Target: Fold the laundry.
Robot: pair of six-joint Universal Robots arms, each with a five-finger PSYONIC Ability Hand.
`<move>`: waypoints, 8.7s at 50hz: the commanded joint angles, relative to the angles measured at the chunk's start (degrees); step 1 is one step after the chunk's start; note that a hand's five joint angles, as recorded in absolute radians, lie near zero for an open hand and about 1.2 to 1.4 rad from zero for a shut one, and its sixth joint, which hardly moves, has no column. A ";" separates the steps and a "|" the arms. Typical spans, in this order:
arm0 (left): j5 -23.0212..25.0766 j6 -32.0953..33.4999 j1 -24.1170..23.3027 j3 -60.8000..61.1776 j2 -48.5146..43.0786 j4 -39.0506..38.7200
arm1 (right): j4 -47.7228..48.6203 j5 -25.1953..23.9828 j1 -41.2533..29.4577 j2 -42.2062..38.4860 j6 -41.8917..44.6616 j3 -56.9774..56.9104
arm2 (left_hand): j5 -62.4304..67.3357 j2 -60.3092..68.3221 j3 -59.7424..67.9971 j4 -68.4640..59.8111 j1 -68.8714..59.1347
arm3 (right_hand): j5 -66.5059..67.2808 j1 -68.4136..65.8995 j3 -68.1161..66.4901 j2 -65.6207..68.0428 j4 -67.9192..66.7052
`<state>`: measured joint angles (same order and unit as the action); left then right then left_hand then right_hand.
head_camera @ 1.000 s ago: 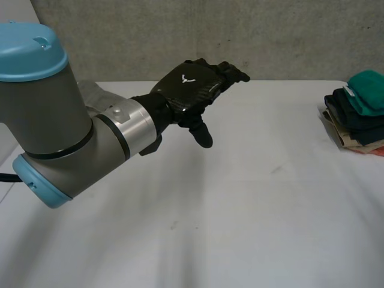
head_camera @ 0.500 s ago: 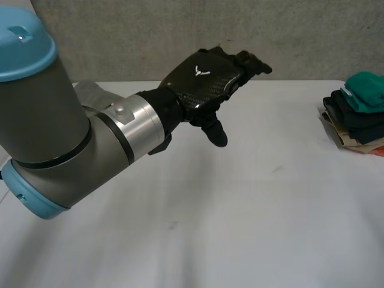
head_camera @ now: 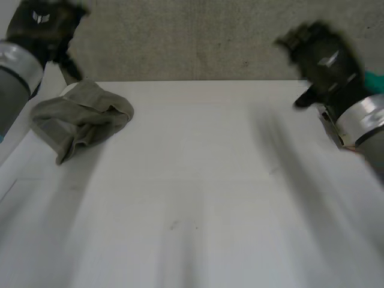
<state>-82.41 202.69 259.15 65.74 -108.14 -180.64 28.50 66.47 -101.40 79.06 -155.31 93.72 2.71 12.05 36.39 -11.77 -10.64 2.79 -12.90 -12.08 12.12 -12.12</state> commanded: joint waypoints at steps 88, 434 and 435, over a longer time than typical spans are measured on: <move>8.50 9.92 11.20 -11.77 -40.66 -16.05 | -5.65 4.20 -3.63 -11.38 12.05 12.36 | 67.29 67.95 43.61 -68.23 -69.36 | -2.79 2.90 2.08 -2.12 2.12; 10.96 -10.30 -2.60 41.67 2.95 -21.24 | -44.67 6.92 -10.84 -25.34 15.56 -33.25 | 67.29 67.95 43.61 -68.23 -69.36 | 67.21 -67.10 -67.92 67.88 -67.88; 10.52 -10.30 -2.95 41.06 1.97 -21.50 | -44.67 7.10 -11.01 -26.49 16.43 -33.25 | 67.29 67.95 43.61 -68.23 -69.36 | 67.21 -67.10 -67.92 67.88 -67.88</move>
<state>-71.16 192.35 258.14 108.77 -98.25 -201.04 -16.32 72.39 -111.83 61.27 -143.24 60.64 57.73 68.72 68.57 -68.87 -65.78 55.92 -64.08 -67.93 67.61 -68.62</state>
